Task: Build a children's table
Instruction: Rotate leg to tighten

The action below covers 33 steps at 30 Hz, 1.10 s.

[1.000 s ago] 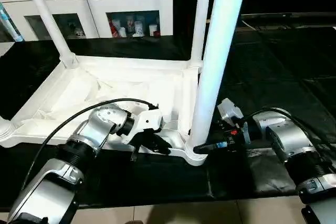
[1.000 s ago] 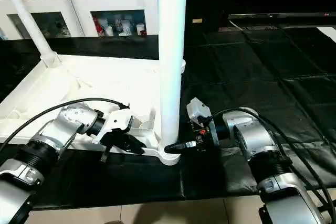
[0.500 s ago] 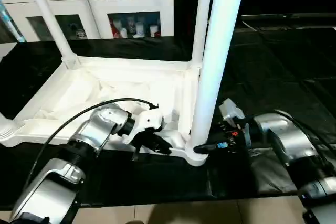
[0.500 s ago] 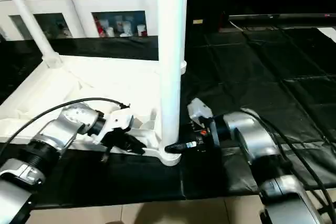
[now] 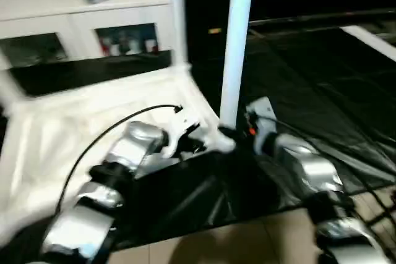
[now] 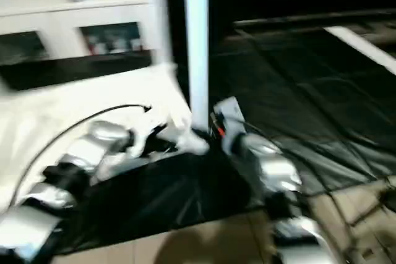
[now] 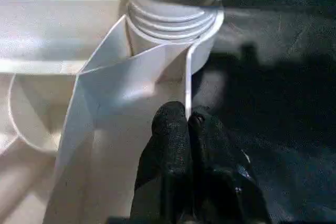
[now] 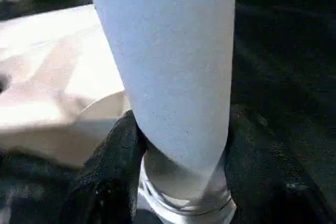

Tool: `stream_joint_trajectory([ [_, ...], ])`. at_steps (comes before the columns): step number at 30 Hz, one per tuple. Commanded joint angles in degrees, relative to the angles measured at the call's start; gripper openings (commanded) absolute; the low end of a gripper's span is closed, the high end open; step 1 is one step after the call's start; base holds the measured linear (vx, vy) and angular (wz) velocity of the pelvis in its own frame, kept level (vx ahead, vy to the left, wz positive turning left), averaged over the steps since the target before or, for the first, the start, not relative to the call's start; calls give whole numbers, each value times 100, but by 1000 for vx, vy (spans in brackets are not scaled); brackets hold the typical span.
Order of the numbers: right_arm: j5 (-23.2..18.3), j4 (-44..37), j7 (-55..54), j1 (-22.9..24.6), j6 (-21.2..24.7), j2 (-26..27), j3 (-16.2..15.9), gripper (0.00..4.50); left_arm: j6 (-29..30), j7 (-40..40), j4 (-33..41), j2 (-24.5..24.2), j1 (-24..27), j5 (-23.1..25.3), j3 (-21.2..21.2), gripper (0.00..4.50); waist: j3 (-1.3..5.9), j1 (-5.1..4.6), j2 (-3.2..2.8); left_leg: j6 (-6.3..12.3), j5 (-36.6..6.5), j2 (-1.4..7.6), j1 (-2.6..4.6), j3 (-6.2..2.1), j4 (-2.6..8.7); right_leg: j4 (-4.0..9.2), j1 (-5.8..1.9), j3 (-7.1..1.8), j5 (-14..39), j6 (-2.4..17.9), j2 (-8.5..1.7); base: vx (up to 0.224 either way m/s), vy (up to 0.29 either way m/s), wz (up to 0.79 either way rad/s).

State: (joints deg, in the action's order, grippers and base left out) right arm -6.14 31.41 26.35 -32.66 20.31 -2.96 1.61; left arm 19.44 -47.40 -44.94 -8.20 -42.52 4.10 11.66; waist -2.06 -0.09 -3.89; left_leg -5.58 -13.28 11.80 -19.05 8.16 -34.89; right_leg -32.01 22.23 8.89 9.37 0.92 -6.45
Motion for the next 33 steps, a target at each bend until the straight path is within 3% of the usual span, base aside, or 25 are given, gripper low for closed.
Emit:
stream_joint_trajectory([
  [1,-210,497,-412,-137,205,729,-205,199,-5,573,143,405,-420,-234,-182,0,286,0,24,216,-1663,12,-92,-15,508,487,-284,-185,2671,566,-252,0,0,0],
  [5,-69,476,-801,-170,232,897,-95,199,88,706,167,436,-433,-164,-196,0,332,23,11,306,-1192,36,-93,21,508,373,-289,-287,1853,905,-242,0,0,0],
  [7,-134,416,-795,-122,186,912,-28,255,77,698,167,401,-394,-125,-189,0,365,48,12,409,-814,29,-99,41,485,311,-313,-316,1364,1071,-240,64,-17,5],
  [9,-147,376,-840,-77,125,883,9,269,72,642,181,354,-355,-115,-188,0,403,84,-18,560,-324,27,-130,43,449,227,-348,-329,798,1230,-254,64,-25,3],
  [10,-161,344,-808,-49,140,872,19,287,73,598,183,328,-342,-115,-177,0,420,88,8,675,23,19,-168,36,422,166,-367,-330,388,1322,-241,0,0,0],
  [11,-122,295,-770,9,94,827,-6,297,56,535,183,278,-317,-109,-160,0,421,106,10,791,221,5,-163,45,394,137,-348,-335,146,1409,-234,0,0,0],
  [14,-59,154,-624,165,16,706,-70,311,-4,339,193,153,-243,-85,-98,0,392,146,-36,846,13,7,-151,65,402,172,-347,-327,441,1406,-238,0,0,0],
  [17,-66,-85,-389,346,-38,546,-112,344,-114,193,170,41,-186,-50,-62,0,357,154,-31,616,-454,27,-146,64,455,243,-362,-324,1062,1210,-232,0,0,0],
  [19,-145,-428,116,556,-63,258,-203,355,-271,-86,181,-92,-129,-29,22,0,356,160,-16,565,-583,30,-136,64,465,261,-363,-325,1164,1131,-217,0,0,0],
  [21,-217,-716,600,721,-93,-52,-290,355,-310,-363,191,-224,-81,-18,98,0,354,174,-26,564,-597,42,-132,59,470,262,-357,-332,1141,1114,-216,0,0,0],
  [27,-383,-1114,1777,849,-162,-970,-311,414,-731,-1093,108,-568,-19,69,340,0,362,265,0,640,-447,56,-142,67,452,221,-355,-349,998,1202,-232,0,0,0],
  [33,-574,-1347,3578,826,-397,-2096,-594,444,-1253,-2178,189,-854,124,3,645,0,376,436,6,829,-233,93,-135,86,411,172,-332,-357,785,1265,-234,0,0,0],
])
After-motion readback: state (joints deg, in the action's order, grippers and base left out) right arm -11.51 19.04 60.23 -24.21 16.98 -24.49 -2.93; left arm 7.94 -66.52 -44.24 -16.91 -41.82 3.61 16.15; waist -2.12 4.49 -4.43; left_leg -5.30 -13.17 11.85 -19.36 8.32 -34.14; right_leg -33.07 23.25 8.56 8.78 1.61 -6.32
